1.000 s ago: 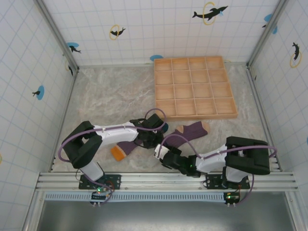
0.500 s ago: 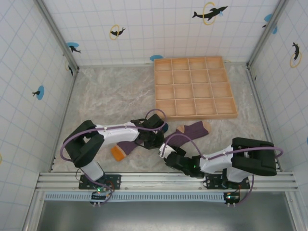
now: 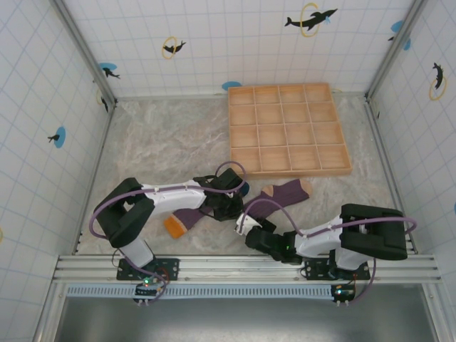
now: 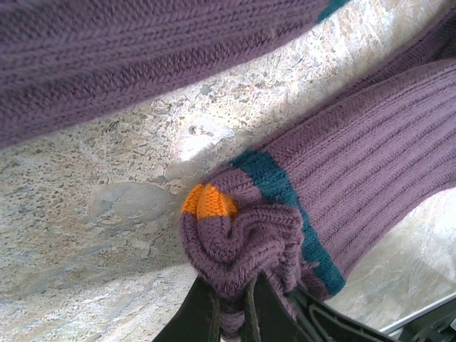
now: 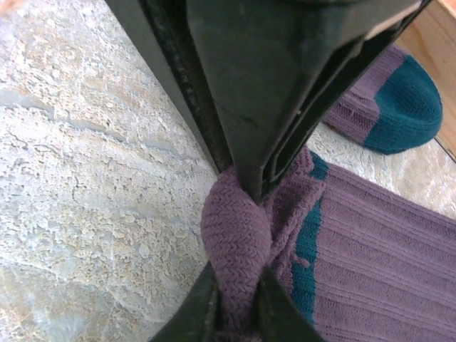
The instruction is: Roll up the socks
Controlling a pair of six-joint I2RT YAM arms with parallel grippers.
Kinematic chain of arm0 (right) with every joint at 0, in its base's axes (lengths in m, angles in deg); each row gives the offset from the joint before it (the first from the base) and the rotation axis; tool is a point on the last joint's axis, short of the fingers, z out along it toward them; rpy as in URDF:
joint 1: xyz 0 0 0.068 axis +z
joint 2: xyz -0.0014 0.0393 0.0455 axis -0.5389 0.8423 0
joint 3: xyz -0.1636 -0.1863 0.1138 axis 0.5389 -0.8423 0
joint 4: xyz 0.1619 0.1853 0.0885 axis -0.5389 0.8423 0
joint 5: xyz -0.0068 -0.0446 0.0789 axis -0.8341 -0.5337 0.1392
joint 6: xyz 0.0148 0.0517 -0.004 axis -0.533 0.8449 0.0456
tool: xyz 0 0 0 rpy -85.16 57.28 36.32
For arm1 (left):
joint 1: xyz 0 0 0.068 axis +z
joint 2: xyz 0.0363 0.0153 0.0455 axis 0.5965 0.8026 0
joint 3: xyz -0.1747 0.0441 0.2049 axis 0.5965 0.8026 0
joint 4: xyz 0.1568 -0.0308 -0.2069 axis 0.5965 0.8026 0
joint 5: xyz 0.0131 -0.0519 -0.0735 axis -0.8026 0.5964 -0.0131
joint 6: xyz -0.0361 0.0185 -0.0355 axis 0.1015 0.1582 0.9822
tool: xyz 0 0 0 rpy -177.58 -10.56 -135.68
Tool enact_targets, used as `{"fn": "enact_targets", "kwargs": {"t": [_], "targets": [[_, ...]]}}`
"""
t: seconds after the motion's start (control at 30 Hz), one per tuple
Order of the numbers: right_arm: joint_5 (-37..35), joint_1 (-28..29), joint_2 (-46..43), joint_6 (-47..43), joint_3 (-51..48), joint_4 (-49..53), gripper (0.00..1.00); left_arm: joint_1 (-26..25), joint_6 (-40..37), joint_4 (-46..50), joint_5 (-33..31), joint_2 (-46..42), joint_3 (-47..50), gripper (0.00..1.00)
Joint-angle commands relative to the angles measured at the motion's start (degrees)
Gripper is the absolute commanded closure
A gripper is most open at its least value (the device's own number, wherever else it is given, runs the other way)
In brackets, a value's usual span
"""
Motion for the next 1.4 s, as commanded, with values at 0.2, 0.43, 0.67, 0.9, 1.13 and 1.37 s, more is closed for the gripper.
{"fn": "enact_targets", "kwargs": {"t": [0.2, 0.43, 0.67, 0.9, 1.13, 1.37], "targets": [[13.27, -5.63, -4.35, 7.11, -4.54, -2.56, 1.0, 0.65, -0.63, -0.39, -1.56, -1.31, -0.3, 0.44], [26.92, -14.04, -9.73, 15.94, -10.03, -9.79, 1.0, 0.83, -1.75, -8.31, -4.7, -6.25, 2.05, 0.39], [36.84, -22.12, -11.2, 27.42, -13.91, -15.76, 1.0, 0.83, 1.15, -23.23, -8.2, -13.6, 12.08, 0.39], [43.39, -27.57, -9.79, 40.46, -16.84, -22.83, 1.0, -0.16, 1.94, -24.14, -8.69, -13.61, 13.6, 0.51], [42.46, -30.38, -10.99, 49.57, -19.11, -22.99, 1.0, -0.83, 0.75, -24.55, -9.38, -12.56, 13.62, 0.7], [44.17, -34.23, -11.16, 55.45, -19.4, -18.14, 1.0, -2.32, 2.07, -24.63, -8.91, -9.27, 12.78, 0.75]]}}
